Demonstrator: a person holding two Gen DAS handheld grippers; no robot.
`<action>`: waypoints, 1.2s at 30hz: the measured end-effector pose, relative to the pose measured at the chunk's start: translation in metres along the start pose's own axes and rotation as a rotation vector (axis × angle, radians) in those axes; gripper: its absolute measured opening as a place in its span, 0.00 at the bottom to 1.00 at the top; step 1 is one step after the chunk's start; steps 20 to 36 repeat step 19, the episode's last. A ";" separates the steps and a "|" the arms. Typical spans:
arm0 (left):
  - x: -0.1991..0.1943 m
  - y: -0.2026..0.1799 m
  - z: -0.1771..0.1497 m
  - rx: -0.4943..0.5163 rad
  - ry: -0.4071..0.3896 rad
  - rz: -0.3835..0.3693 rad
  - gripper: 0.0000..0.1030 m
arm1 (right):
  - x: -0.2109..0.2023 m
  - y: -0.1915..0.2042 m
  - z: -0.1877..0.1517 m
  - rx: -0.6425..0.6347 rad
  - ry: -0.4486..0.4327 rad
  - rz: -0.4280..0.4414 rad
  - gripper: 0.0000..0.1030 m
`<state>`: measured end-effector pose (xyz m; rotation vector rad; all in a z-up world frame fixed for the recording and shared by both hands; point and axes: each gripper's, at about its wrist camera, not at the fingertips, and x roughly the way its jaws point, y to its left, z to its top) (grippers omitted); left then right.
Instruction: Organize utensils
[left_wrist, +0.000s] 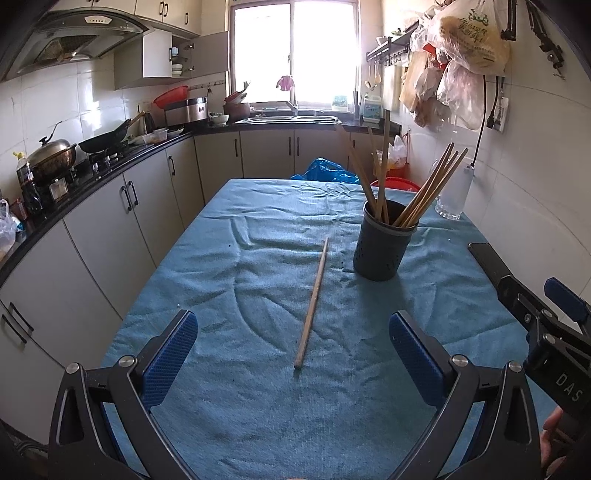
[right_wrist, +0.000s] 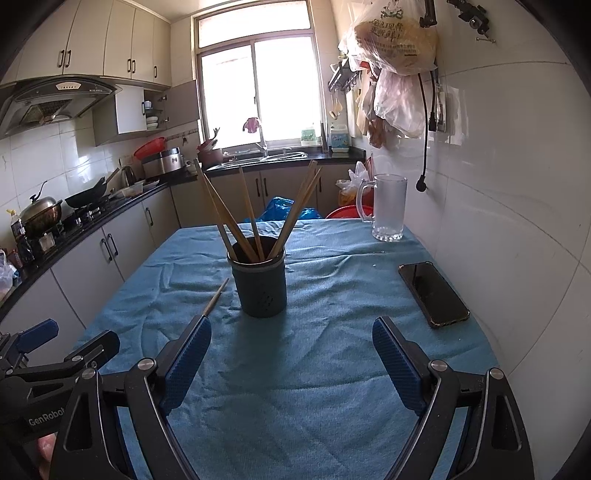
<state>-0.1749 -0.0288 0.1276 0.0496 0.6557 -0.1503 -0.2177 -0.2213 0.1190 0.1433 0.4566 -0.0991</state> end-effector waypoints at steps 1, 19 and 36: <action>0.000 0.000 0.000 -0.001 0.002 0.000 1.00 | 0.000 0.000 0.000 0.001 0.001 0.000 0.90; 0.018 -0.005 -0.003 0.005 0.063 -0.016 1.00 | 0.019 -0.003 -0.007 -0.009 0.050 0.021 0.90; 0.018 -0.005 -0.003 0.005 0.063 -0.016 1.00 | 0.019 -0.003 -0.007 -0.009 0.050 0.021 0.90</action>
